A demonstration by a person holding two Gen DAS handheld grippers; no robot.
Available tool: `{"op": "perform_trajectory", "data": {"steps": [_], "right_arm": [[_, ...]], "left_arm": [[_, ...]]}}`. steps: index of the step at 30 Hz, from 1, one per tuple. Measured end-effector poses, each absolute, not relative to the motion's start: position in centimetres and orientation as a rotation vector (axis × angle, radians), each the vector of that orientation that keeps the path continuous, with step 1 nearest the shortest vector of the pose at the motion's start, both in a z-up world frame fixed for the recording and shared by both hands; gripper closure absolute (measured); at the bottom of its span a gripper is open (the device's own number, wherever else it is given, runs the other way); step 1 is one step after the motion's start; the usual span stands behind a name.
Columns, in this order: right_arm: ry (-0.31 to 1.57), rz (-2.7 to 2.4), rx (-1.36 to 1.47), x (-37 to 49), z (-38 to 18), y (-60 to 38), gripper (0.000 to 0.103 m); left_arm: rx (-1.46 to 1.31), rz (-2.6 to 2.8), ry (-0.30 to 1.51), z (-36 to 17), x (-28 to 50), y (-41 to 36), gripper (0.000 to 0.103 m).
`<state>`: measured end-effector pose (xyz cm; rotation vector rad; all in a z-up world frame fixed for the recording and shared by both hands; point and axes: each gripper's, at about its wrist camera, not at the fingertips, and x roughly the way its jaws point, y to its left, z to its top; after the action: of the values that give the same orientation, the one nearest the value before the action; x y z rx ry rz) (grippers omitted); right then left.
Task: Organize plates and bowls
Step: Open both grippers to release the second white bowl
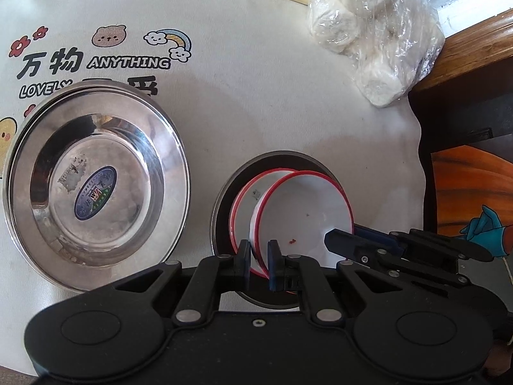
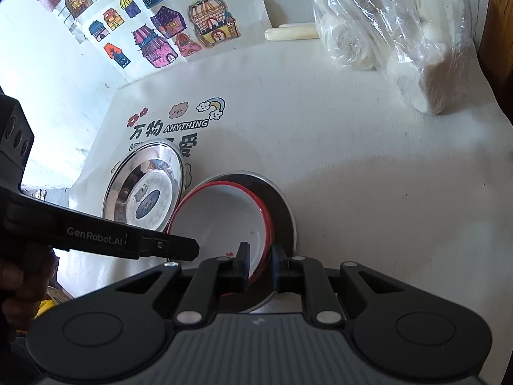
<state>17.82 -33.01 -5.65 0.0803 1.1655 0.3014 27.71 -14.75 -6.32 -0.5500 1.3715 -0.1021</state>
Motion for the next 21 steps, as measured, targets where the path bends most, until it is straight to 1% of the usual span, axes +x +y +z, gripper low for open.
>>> {"op": "perform_trajectory", "data": {"steps": [15,21], "right_arm": [[1.17,0.299,0.081,17.99,-6.0,-32.68,0.087],[1.174,0.302,0.084,17.97,-6.15,-32.52,0.087]], "left_arm": [[-0.551,-0.096,1.367,-6.16,27.64,-14.5,0.091],[-0.552,-0.085,1.375,-6.34,27.51,-14.28,0.088]]}}
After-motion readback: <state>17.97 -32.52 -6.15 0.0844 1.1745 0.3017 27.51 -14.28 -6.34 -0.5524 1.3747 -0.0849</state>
